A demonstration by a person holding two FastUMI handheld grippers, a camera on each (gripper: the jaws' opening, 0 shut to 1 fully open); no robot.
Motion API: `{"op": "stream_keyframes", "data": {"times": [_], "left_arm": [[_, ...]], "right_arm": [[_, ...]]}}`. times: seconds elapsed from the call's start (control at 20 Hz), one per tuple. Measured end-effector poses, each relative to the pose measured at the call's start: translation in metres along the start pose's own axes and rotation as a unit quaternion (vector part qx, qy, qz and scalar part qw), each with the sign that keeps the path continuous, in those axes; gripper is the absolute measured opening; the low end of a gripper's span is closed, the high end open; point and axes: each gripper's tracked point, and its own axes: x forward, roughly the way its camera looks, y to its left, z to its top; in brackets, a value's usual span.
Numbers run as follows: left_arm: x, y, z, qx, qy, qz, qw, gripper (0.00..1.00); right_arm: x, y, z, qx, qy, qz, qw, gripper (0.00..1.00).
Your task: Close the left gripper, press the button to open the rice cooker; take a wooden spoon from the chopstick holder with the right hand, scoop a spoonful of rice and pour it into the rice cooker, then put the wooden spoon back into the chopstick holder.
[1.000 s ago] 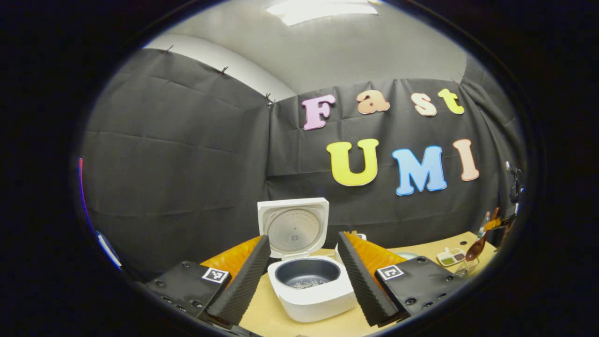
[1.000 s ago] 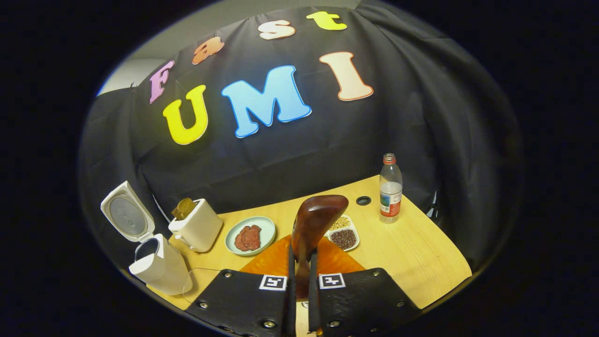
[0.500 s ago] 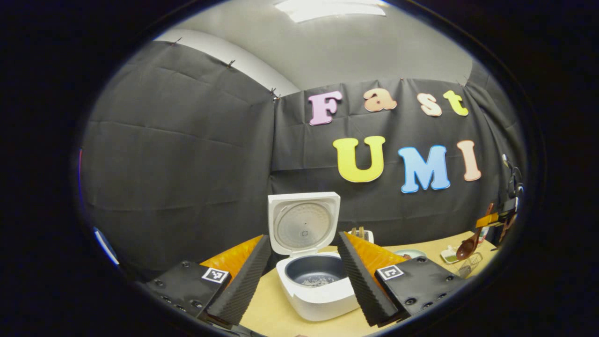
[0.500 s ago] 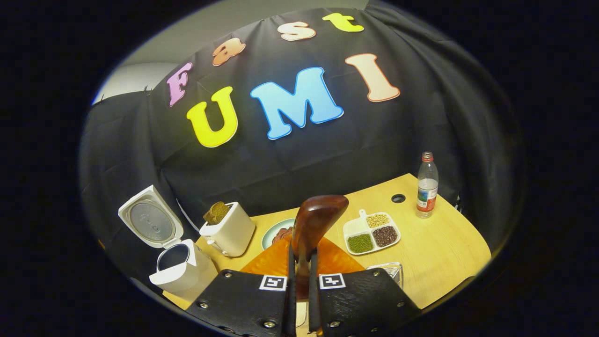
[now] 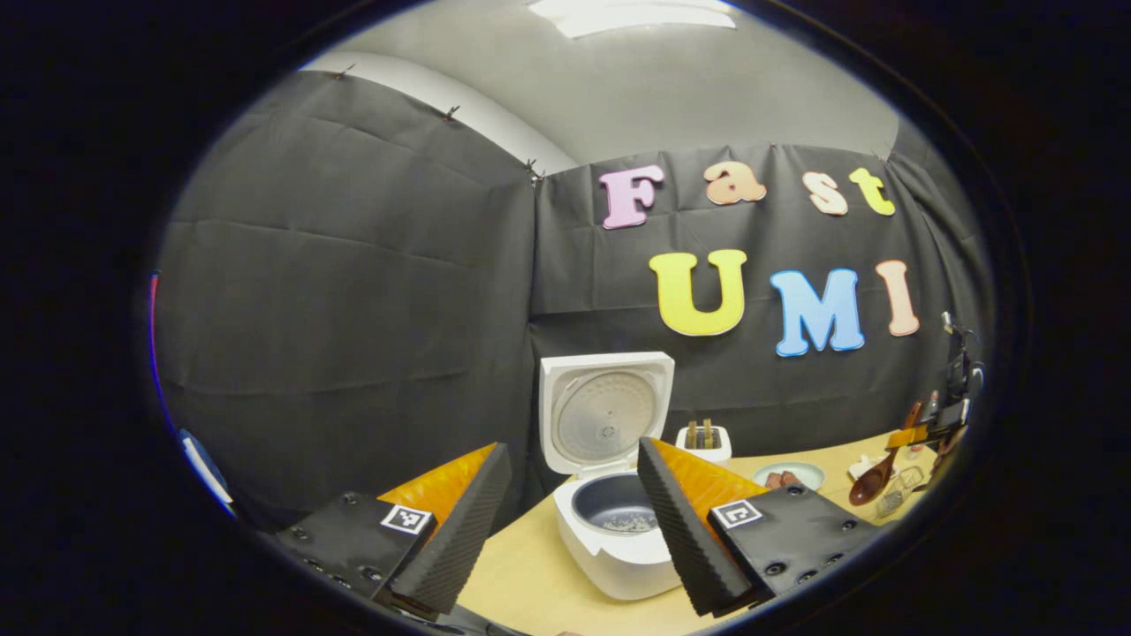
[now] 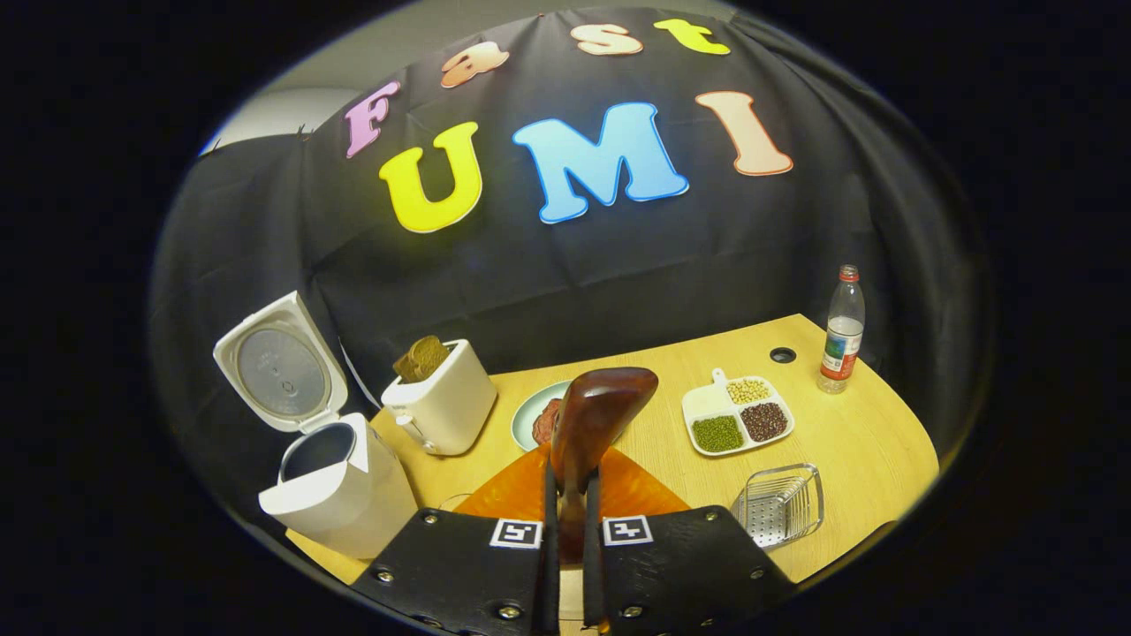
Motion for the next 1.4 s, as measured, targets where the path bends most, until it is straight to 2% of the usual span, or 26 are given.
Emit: {"op": "stream_keyframes", "data": {"times": [0.3,0.35,0.5,0.95,1.15,1.4], "left_arm": [[-0.008,0.028,-0.011,0.018,0.015,0.019,1.000,0.95],[-0.009,0.031,-0.011,0.022,0.016,0.021,0.999,0.99],[-0.010,0.039,-0.015,0.030,0.023,0.027,0.999,1.00],[-0.010,0.035,-0.015,0.025,0.024,0.017,0.999,1.00],[-0.010,0.030,-0.016,0.021,0.023,0.011,0.999,1.00],[-0.016,0.036,-0.016,0.012,0.023,0.017,1.000,1.00]], "right_arm": [[0.028,0.011,-0.034,-0.038,0.012,-0.013,0.999,0.11],[0.033,0.013,-0.038,-0.042,0.012,-0.015,0.999,0.11],[0.042,0.022,-0.047,-0.049,0.009,-0.014,0.999,0.11],[0.033,0.062,-0.078,-0.040,0.032,0.026,0.998,0.11],[0.025,0.077,-0.086,-0.003,0.054,0.052,0.997,0.11],[0.022,0.080,-0.091,0.117,0.080,0.082,0.986,0.11]]}}
